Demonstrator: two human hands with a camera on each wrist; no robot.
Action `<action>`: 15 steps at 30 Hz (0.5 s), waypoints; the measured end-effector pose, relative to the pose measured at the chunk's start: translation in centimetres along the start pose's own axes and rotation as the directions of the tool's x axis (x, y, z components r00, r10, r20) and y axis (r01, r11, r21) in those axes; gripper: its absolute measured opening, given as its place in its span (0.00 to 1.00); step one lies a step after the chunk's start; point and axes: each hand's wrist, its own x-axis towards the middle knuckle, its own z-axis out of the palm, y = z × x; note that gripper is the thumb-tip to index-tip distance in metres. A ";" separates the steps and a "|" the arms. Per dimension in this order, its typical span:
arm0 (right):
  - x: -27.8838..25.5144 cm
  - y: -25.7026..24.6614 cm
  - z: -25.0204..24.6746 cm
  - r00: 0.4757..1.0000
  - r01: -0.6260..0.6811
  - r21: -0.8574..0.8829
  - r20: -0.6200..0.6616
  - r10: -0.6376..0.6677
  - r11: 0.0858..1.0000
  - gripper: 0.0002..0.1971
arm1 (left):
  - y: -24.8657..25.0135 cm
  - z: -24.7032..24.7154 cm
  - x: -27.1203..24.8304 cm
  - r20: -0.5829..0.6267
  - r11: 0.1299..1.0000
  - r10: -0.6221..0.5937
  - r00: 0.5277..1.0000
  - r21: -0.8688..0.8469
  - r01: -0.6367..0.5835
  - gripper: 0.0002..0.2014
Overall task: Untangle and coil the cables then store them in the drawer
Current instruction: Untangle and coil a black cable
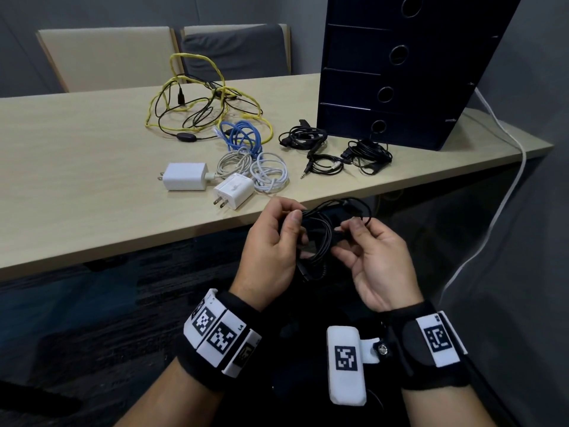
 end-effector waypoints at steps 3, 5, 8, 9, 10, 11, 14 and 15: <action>-0.3 -0.3 0.6 0.998 -0.061 0.140 0.041 0.055 0.988 0.12 | -0.1 -0.1 0.2 -0.050 0.999 0.021 0.999 0.027 -0.019 0.06; -0.4 -0.4 0.8 0.993 -0.108 0.218 0.069 0.095 0.970 0.12 | 0.1 0.0 0.3 -0.053 1.000 0.026 0.998 0.010 -0.025 0.08; -0.3 -0.1 1.0 0.977 -0.189 0.224 0.137 0.161 0.956 0.10 | 0.4 0.4 0.4 -0.027 0.996 0.082 0.996 0.039 -0.081 0.04; -0.2 0.0 1.0 0.973 -0.204 0.207 0.151 0.175 0.957 0.09 | 0.3 0.4 0.5 -0.023 0.993 0.099 0.995 0.061 -0.097 0.04; -0.1 0.1 1.0 0.971 -0.209 0.180 0.154 0.182 0.961 0.08 | 0.1 0.4 0.5 -0.020 0.991 0.106 0.994 0.083 -0.104 0.04; 0.0 0.0 1.1 0.971 -0.206 0.143 0.153 0.183 0.968 0.08 | -0.1 0.4 0.6 -0.018 0.990 0.107 0.994 0.099 -0.105 0.04; -0.1 -0.1 1.2 0.972 -0.183 0.039 0.154 0.175 0.982 0.08 | -0.4 0.3 0.7 -0.003 0.991 0.099 0.995 0.090 -0.098 0.03; -0.2 -0.1 1.2 0.970 -0.190 0.030 0.158 0.183 0.981 0.09 | -0.4 0.3 0.7 -0.003 0.992 0.099 0.995 0.085 -0.098 0.03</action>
